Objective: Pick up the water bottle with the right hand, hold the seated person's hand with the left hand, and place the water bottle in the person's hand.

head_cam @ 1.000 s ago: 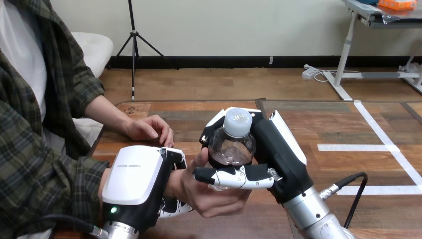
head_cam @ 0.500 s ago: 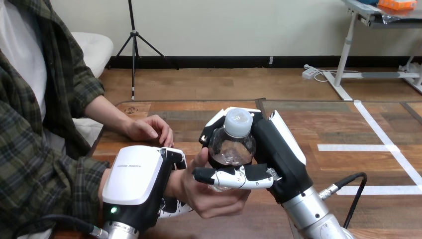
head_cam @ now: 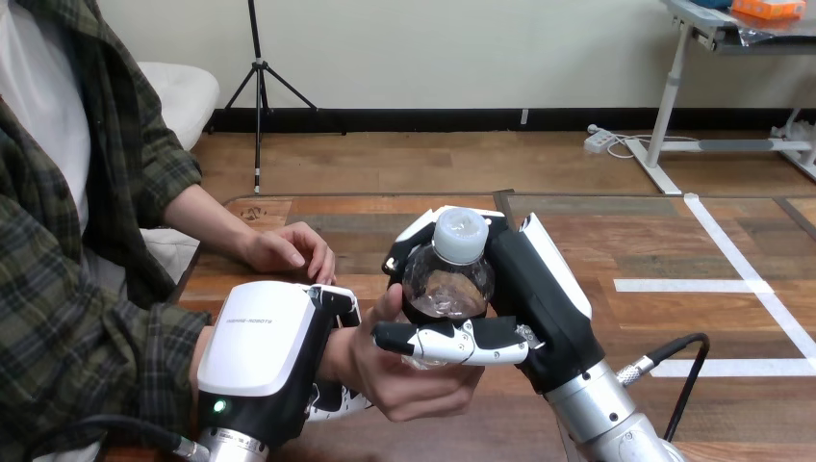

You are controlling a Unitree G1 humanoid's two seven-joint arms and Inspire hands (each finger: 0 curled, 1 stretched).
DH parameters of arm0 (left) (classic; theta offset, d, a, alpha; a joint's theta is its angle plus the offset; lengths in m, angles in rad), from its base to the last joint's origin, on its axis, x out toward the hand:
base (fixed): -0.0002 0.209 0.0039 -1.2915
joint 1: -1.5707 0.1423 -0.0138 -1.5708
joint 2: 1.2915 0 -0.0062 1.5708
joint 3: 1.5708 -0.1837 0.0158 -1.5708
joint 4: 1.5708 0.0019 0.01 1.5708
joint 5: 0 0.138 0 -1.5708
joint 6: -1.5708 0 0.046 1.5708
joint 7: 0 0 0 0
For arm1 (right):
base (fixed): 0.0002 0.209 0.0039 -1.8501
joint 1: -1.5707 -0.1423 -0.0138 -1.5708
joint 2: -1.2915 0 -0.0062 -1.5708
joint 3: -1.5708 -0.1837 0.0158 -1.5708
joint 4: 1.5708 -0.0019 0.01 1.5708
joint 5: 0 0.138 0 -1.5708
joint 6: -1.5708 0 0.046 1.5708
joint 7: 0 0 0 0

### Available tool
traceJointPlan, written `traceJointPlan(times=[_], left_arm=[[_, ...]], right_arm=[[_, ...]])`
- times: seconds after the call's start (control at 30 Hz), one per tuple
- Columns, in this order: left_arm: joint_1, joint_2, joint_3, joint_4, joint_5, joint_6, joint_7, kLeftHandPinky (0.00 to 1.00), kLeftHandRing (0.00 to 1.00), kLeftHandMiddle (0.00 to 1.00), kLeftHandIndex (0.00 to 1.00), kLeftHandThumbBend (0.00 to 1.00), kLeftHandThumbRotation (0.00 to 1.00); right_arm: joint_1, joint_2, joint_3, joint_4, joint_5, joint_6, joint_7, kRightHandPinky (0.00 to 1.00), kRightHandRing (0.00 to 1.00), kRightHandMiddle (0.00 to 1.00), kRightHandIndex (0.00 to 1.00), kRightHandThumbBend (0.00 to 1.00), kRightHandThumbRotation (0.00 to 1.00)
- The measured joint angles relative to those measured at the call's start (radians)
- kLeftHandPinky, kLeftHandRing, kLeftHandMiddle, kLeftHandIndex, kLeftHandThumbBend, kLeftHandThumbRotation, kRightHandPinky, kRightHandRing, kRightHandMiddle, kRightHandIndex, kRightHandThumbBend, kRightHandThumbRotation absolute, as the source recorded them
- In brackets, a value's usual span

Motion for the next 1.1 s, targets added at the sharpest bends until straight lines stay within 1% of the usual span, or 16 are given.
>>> traceJointPlan(times=[0.03, 0.07, 0.1, 0.17, 0.33, 0.37, 0.4, 0.63, 0.9, 1.1], left_arm=[[0.0, 0.0, 0.0, 0.0, 0.0, 0.0, 0.0, 0.19, 0.22, 0.26, 0.26, 0.87, 0.0], [0.0, 0.0, 0.0, 0.0, 0.0, 0.0, 0.0, 0.19, 0.22, 0.26, 0.26, 0.87, 0.0], [0.0, 0.0, 0.001, 0.0, 0.0, 0.0, 0.0, 0.19, 0.22, 0.26, 0.26, 0.87, 0.0], [0.0, 0.001, 0.002, 0.001, 0.0, 0.0, 0.001, 0.19, 0.22, 0.26, 0.26, 0.87, 0.0], [0.0, 0.002, 0.005, 0.001, -0.001, 0.0, 0.001, 0.19, 0.22, 0.26, 0.26, 0.87, 0.0], [0.0, 0.002, 0.005, 0.001, -0.002, 0.0, 0.001, 0.19, 0.22, 0.27, 0.26, 0.87, 0.0], [0.0, 0.003, 0.005, 0.001, -0.002, 0.0, 0.001, 0.19, 0.22, 0.27, 0.26, 0.87, 0.0], [0.0, 0.006, 0.005, 0.002, -0.003, -0.001, 0.003, 0.19, 0.22, 0.27, 0.26, 0.87, 0.0], [0.0, 0.014, 0.005, 0.004, -0.005, -0.01, 0.014, 0.2, 0.22, 0.27, 0.28, 0.88, 0.0], [0.0, 0.02, 0.005, 0.004, -0.005, -0.011, 0.017, 0.23, 0.27, 0.33, 0.33, 0.87, 0.0]], right_arm=[[0.0, -0.002, 0.0, -0.002, -0.001, 0.003, 0.001, 0.4, 0.48, 0.57, 0.6, 0.73, 0.0], [0.0, -0.003, 0.0, -0.005, -0.002, 0.007, 0.002, 0.46, 0.57, 0.66, 0.67, 0.74, 0.0], [0.0, -0.005, 0.0, -0.009, -0.003, 0.012, 0.003, 0.49, 0.6, 0.69, 0.7, 0.74, 0.0], [0.0, -0.008, 0.0, -0.018, -0.005, 0.02, 0.006, 0.57, 0.7, 0.77, 0.78, 0.75, 0.02], [0.0, -0.025, -0.002, -0.036, -0.021, 0.029, 0.011, 0.74, 0.87, 0.91, 0.9, 0.78, 0.08], [0.0, -0.029, -0.002, -0.038, -0.025, 0.029, 0.011, 0.8, 0.91, 0.94, 0.94, 0.78, 0.11], [0.0, -0.034, -0.002, -0.041, -0.03, 0.029, 0.011, 0.82, 0.93, 0.95, 0.95, 0.78, 0.12], [0.0, -0.05, -0.003, -0.055, -0.055, 0.031, 0.011, 0.96, 0.99, 0.99, 0.99, 0.82, 0.19], [0.0, -0.055, -0.006, -0.061, -0.072, 0.037, 0.008, 0.99, 1.0, 1.0, 1.0, 0.85, 0.23], [0.0, -0.062, -0.006, -0.064, -0.081, 0.043, 0.008, 1.0, 1.0, 1.0, 1.0, 0.86, 0.26]])
